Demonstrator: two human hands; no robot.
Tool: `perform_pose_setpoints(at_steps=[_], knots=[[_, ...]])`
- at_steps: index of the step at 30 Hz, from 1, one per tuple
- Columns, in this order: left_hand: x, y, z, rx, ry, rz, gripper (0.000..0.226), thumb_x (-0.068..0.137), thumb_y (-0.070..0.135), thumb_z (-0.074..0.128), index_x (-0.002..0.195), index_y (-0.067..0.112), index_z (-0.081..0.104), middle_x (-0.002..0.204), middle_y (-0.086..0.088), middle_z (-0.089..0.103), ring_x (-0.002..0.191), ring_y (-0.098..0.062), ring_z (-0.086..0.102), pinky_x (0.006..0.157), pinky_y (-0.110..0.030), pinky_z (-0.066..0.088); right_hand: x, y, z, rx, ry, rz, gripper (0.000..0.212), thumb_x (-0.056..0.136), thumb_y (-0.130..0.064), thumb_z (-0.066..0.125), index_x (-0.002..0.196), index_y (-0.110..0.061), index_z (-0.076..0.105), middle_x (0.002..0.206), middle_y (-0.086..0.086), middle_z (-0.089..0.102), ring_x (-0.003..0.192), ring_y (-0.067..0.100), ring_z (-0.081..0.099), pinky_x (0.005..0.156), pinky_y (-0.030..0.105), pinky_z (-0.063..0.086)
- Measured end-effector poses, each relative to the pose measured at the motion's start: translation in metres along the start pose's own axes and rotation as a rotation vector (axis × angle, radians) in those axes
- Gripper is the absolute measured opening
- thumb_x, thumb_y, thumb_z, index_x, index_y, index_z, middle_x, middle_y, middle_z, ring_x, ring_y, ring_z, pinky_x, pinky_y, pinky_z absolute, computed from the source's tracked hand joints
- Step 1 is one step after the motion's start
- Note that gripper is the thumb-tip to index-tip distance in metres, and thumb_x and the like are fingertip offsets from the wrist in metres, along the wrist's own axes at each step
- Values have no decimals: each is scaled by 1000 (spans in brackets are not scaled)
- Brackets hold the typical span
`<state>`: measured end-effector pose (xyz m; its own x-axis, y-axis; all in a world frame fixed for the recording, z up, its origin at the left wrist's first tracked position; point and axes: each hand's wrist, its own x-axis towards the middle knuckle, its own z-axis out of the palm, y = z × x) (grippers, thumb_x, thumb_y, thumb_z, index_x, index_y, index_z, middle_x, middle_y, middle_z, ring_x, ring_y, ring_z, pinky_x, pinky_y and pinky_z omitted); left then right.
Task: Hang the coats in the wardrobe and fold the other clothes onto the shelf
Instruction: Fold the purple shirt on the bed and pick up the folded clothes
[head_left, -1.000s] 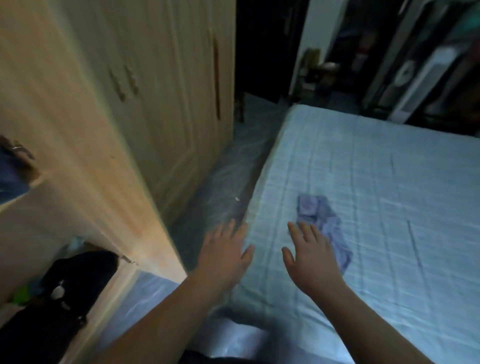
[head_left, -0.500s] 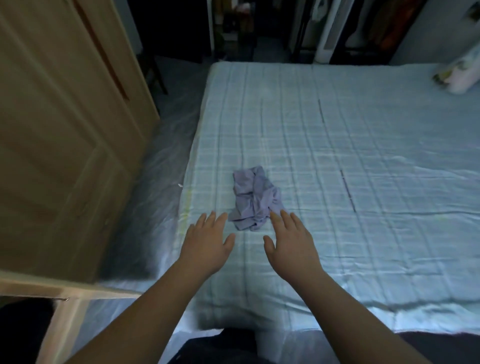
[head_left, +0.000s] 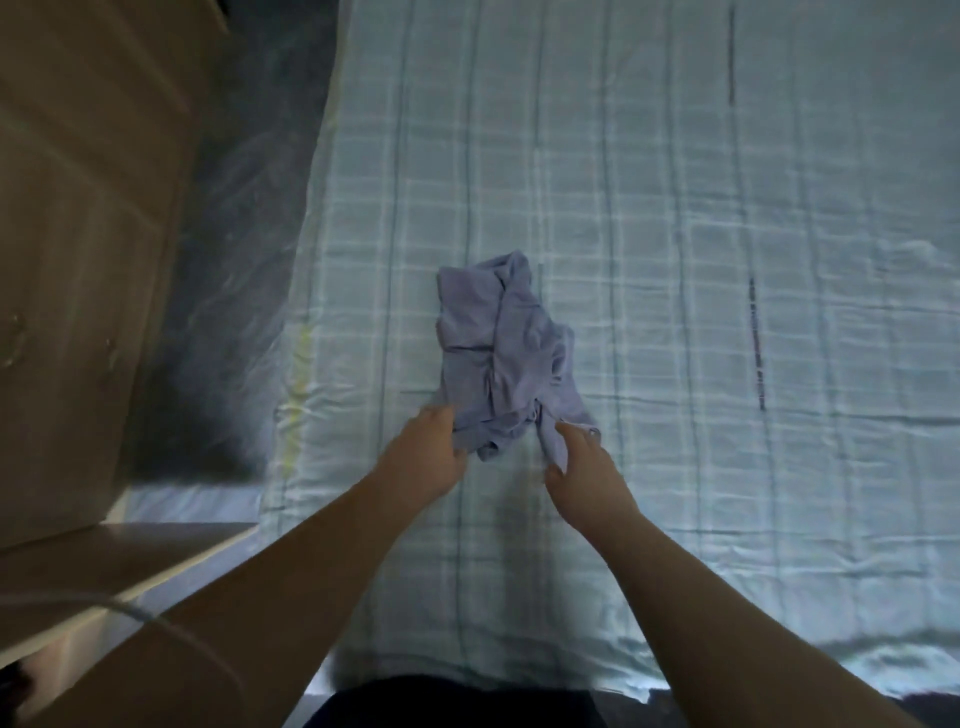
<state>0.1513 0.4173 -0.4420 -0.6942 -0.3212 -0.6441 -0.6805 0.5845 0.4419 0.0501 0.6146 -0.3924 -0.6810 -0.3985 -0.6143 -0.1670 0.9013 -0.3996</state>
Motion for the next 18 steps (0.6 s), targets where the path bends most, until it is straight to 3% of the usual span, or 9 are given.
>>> perform_pose_setpoints(at_steps=[3,6,9,11,15,18], knots=[[45,-11,34,35,-32,24,48,80,37,48,115,5,55,111,-24,56,100,-43,57,82,-50,51,47,18,17,-33,-70,30,49,83,-7,56,132,-10,52,126,16,58,120,35,51,95,38,41],[69,-17,50,162,66,96,59,79,32,64,134,17,48,124,-19,52,104,-40,55,85,-46,51,85,28,43,-68,-81,-32,62,78,-28,54,138,-16,49,124,17,60,113,38,57,90,41,47],[88,-22,60,318,115,50,76,76,42,73,143,31,38,133,-11,44,117,-35,46,94,-43,43,110,25,69,-212,-101,-65,79,76,-51,56,147,-24,37,134,19,47,121,42,47,94,50,45],[93,-26,62,342,140,28,68,80,37,72,140,31,42,129,-10,49,114,-36,50,92,-43,43,118,21,76,-262,-62,-10,73,82,-44,60,147,-29,31,135,17,41,124,42,40,96,54,41],[93,-31,43,-64,196,1,41,86,33,60,126,25,53,108,-7,67,97,-34,64,82,-43,51,130,22,73,-226,1,-25,42,87,-27,54,127,-21,45,122,18,48,114,44,47,90,55,45],[74,-11,20,-474,162,-19,35,87,21,65,118,23,49,91,-4,64,74,-23,64,61,-31,51,127,19,67,-39,15,-128,24,86,-19,55,108,-11,50,112,20,54,98,43,54,80,50,47]])
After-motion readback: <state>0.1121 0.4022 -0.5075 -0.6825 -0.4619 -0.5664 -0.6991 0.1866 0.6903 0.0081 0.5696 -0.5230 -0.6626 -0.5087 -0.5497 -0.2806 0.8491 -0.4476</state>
